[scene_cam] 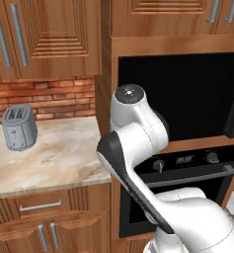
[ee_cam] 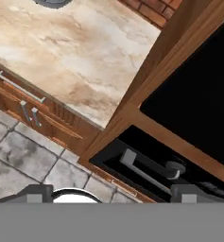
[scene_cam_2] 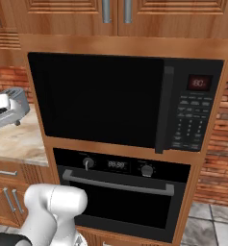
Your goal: Take the tongs from the drawer on the left and place them on the dining counter next to the tray containing the hot dog.
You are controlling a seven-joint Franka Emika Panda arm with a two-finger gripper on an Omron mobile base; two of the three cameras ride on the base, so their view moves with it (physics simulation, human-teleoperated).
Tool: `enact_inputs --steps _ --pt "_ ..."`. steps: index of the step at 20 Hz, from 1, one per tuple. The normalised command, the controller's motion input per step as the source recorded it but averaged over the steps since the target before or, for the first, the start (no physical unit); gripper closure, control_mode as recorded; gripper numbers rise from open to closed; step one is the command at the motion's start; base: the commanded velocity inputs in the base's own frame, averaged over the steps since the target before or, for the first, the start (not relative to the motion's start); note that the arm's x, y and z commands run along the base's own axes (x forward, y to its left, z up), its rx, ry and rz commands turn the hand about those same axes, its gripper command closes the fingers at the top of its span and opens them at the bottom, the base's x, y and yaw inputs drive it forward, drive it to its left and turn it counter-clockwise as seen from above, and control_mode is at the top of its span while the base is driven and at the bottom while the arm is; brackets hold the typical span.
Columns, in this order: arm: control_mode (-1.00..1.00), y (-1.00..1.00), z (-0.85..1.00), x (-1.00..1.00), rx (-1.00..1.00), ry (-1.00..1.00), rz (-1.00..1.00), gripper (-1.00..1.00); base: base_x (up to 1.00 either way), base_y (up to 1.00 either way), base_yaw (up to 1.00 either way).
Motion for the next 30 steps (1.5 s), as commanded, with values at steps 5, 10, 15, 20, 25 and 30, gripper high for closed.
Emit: enact_inputs --steps 5,10,15,20,25,30 --pt "-1.0 0.78 0.0 -0.49 -0.22 -0.18 0.16 -1.0 0.0 0.0 0.0" --pt "-1.0 0.63 -0.16 -0.36 -0.16 -0.07 0.18 -1.0 0.0 0.0 0.0" --pt "-1.0 0.35 -0.43 -0.18 -0.11 0.0 0.21 -1.0 0.0 0.0 0.0" --pt "-1.0 0.37 -0.45 -0.04 -0.16 0.0 0.21 -1.0 0.0 0.0 0.0" --pt "-1.0 0.39 -0.43 0.0 -0.18 -0.03 0.18 -1.0 0.0 0.0 0.0" --pt "-1.0 0.1 -0.31 0.0 -0.2 -0.05 0.04 -1.0 0.0 0.0 0.0"
